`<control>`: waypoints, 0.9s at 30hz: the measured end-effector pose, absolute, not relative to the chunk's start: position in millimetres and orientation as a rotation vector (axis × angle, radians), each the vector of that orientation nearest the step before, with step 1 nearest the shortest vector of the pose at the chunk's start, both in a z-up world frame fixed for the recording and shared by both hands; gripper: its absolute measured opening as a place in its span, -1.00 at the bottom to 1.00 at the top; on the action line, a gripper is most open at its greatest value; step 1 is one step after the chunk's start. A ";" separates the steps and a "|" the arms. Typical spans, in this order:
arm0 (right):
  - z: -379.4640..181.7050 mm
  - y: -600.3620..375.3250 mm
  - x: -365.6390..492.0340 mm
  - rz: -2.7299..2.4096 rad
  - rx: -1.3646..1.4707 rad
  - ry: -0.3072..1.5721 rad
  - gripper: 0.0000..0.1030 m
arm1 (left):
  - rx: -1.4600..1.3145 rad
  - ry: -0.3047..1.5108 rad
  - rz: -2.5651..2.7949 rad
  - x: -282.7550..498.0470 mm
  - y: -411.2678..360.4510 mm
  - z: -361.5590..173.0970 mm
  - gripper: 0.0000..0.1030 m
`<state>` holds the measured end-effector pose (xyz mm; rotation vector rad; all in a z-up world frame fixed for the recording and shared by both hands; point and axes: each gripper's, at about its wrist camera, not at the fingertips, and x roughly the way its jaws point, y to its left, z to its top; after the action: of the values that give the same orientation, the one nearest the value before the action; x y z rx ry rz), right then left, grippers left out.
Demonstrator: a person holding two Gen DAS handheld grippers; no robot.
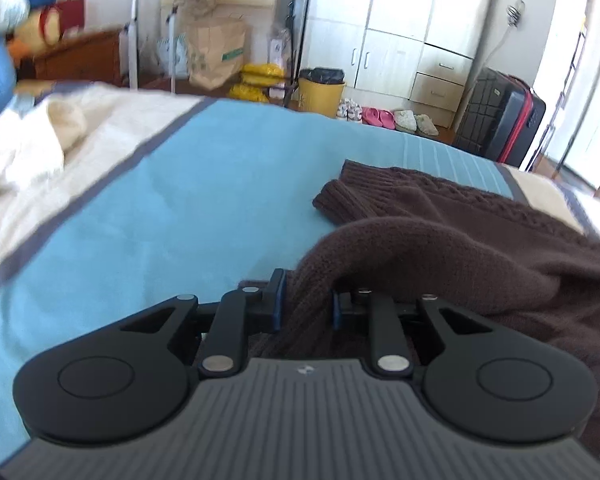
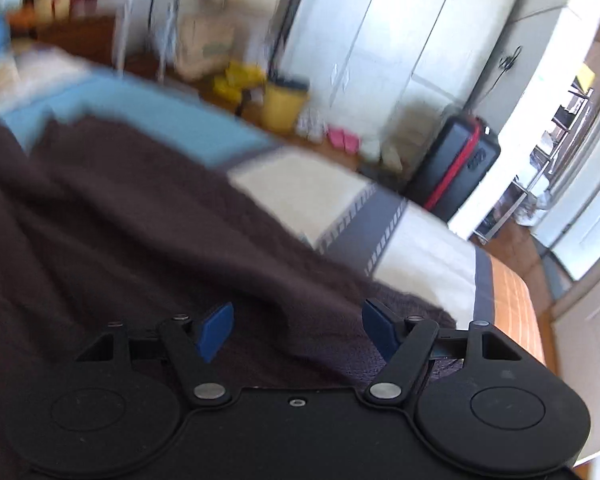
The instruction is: Fold clothes
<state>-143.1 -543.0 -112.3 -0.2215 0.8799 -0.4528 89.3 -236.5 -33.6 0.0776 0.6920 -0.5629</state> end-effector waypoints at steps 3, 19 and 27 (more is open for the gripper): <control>-127.6 -567.9 -131.7 -0.462 -0.142 0.870 -0.19 | 0.063 0.679 -0.568 89.8 -239.6 -29.8 -0.68; -0.6 -610.5 -139.8 -0.811 -0.081 0.405 -0.05 | 0.191 0.625 -0.433 166.4 -316.2 31.6 0.06; -44.2 -554.2 -182.9 -0.706 0.190 0.625 0.16 | 0.236 0.759 -0.464 125.4 -222.4 -19.7 0.29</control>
<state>-182.9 -554.2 -44.2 0.1898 0.6255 -0.7057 125.4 -222.4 -19.7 0.2360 0.7593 -0.4637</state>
